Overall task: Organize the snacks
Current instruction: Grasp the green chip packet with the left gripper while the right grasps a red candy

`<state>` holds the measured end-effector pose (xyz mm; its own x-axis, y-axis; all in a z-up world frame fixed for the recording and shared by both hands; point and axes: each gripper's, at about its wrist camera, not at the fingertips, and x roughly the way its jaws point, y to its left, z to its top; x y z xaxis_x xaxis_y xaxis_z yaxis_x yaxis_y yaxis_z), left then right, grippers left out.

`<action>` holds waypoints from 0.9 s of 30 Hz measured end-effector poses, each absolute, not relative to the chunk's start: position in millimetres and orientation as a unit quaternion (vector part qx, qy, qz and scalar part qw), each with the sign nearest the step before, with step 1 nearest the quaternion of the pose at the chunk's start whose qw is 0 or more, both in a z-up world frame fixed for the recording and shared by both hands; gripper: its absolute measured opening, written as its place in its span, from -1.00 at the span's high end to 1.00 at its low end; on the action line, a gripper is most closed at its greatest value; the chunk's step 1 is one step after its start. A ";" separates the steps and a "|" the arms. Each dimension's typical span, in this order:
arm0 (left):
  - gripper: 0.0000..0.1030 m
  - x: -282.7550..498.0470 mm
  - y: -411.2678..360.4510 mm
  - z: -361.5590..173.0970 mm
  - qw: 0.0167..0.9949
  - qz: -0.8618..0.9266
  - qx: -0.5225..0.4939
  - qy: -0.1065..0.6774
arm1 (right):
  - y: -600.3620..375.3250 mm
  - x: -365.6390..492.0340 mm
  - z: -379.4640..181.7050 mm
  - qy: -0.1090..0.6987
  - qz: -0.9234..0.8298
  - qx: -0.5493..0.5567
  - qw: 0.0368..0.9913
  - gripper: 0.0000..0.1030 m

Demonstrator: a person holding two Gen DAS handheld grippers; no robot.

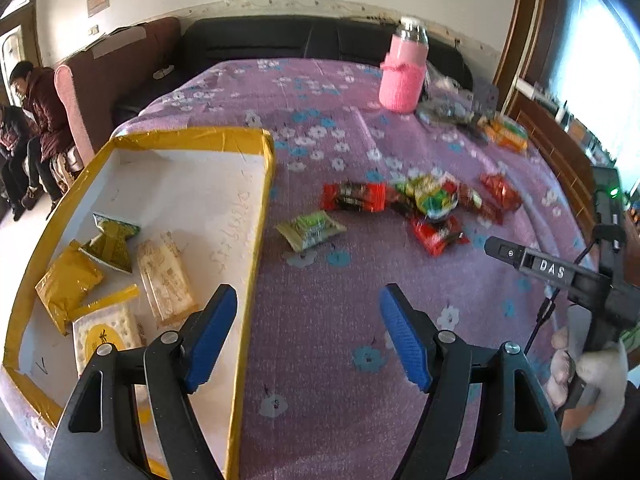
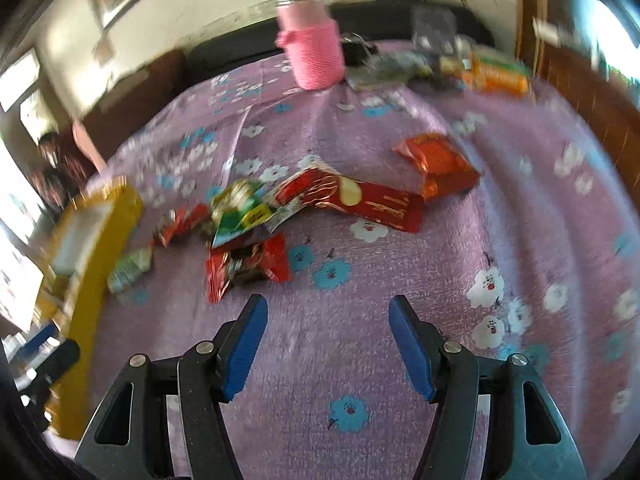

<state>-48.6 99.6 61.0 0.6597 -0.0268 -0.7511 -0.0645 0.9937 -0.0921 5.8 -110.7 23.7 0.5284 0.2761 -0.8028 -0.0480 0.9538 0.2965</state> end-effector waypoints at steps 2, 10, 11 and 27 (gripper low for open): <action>-0.44 -47.5 102.2 64.4 0.912 0.005 -0.064 0.406 | -126.3 13.5 22.8 0.475 0.089 0.152 0.862 -0.27; -0.43 -34.7 92.4 55.5 0.902 -0.031 -0.077 0.423 | -123.9 40.6 26.7 0.471 0.109 0.177 0.857 -0.29; -0.43 -32.7 90.6 54.6 0.901 -0.035 -0.078 0.425 | -113.8 43.5 27.6 0.470 0.119 0.165 0.859 -0.29; -0.43 10.6 101.0 68.7 0.895 -0.049 -0.087 0.435 | -42.3 40.6 13.3 0.462 0.148 0.017 0.874 0.41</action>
<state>10.6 101.0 68.7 0.6161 -0.1636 -0.7705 0.0113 0.9799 -0.1990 40.6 -42.3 13.3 0.5287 0.2733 -0.8036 -0.2426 0.9559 0.1655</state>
